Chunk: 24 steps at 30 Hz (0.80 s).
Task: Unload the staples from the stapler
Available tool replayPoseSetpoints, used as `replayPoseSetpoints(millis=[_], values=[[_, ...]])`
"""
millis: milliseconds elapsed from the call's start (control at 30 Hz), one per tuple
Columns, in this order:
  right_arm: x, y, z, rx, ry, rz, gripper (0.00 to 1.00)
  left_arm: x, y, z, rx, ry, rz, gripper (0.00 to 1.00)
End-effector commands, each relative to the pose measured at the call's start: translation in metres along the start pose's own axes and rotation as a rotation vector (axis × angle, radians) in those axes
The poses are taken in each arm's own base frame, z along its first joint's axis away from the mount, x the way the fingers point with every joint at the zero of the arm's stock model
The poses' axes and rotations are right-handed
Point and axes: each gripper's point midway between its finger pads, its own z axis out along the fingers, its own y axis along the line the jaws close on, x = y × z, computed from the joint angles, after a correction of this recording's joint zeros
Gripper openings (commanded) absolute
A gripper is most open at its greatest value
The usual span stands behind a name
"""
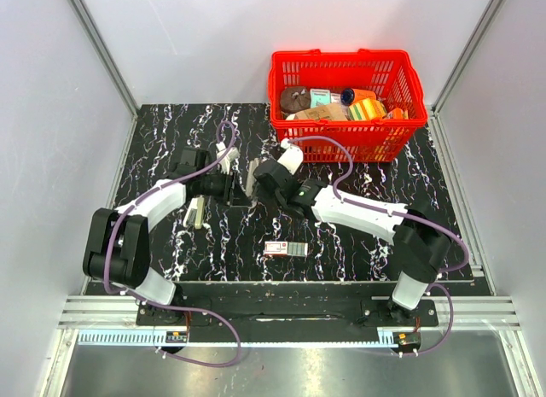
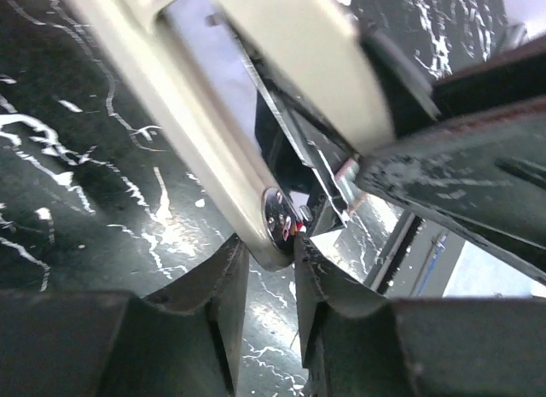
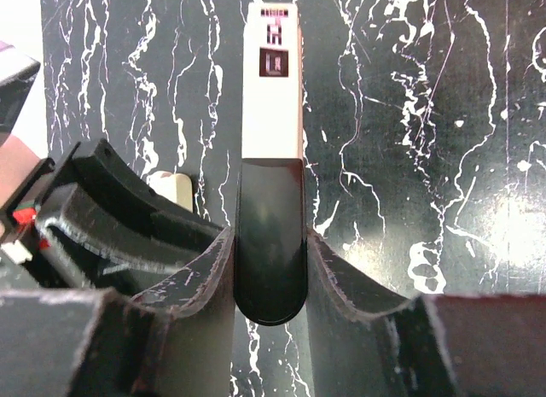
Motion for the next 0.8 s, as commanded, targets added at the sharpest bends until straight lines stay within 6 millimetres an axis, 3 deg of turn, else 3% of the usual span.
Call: replayPoseSetpoints(millis=[0,167,433,767], values=[[-0.017,0.059,-0.033,-0.214,-0.023,0.126,0.00,-0.023,0.013,0.001,-0.051,-0.057,0.107,0.24],[-0.011,0.052,-0.036,-0.217,0.000,0.113,0.00,-0.023,0.015,-0.001,-0.060,-0.045,0.168,0.00],[0.000,0.028,-0.047,-0.202,0.026,0.065,0.00,-0.029,0.031,-0.007,-0.146,-0.034,0.314,0.00],[0.034,-0.003,-0.065,-0.258,0.140,-0.150,0.00,-0.072,0.073,-0.032,-0.442,-0.071,0.636,0.00]])
